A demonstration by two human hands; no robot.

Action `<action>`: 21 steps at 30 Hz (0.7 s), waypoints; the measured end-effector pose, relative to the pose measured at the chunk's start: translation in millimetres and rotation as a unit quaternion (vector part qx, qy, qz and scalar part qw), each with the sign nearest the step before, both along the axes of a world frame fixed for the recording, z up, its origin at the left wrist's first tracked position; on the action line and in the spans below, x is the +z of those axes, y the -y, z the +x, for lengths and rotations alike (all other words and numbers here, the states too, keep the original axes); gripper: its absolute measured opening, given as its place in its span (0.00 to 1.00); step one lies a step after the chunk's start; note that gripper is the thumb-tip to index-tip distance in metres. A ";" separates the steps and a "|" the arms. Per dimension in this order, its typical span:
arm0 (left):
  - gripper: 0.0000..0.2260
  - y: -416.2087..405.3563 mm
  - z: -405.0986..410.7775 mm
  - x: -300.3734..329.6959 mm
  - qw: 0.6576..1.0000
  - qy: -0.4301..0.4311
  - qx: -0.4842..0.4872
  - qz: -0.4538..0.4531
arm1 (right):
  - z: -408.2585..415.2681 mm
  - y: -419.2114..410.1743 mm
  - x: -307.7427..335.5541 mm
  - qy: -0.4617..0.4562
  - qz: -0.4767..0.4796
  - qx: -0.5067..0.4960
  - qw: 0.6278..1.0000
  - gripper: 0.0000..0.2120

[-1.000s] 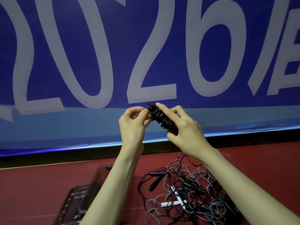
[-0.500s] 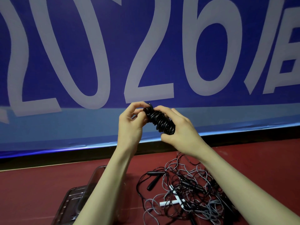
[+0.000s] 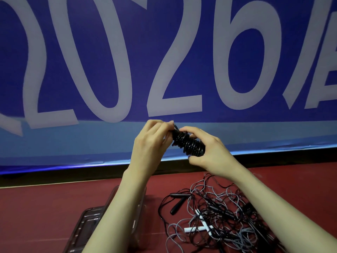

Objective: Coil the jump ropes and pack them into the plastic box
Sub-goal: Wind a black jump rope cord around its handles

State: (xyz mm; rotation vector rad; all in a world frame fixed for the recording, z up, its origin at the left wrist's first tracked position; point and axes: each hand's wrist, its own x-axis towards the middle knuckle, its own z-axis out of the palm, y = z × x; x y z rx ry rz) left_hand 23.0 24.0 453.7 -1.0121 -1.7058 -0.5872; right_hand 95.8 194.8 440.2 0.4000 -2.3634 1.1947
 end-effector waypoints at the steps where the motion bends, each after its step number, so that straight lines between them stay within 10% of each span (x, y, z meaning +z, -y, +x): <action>1: 0.04 0.0 0.7 -1.0 1.000 0.007 -0.001 0.012 | 0.7 -1.2 0.8 0.012 -0.001 0.011 1.000 0.33; 7: 0.05 -10.7 13.8 4.4 0.943 0.265 -0.092 0.178 | 4.6 -3.9 3.4 0.013 0.013 0.019 1.000 0.30; 21: 0.06 -19.4 4.2 -2.4 0.752 0.561 -0.163 0.307 | -1.3 -12.5 -10.8 -0.048 0.261 -0.142 0.954 0.24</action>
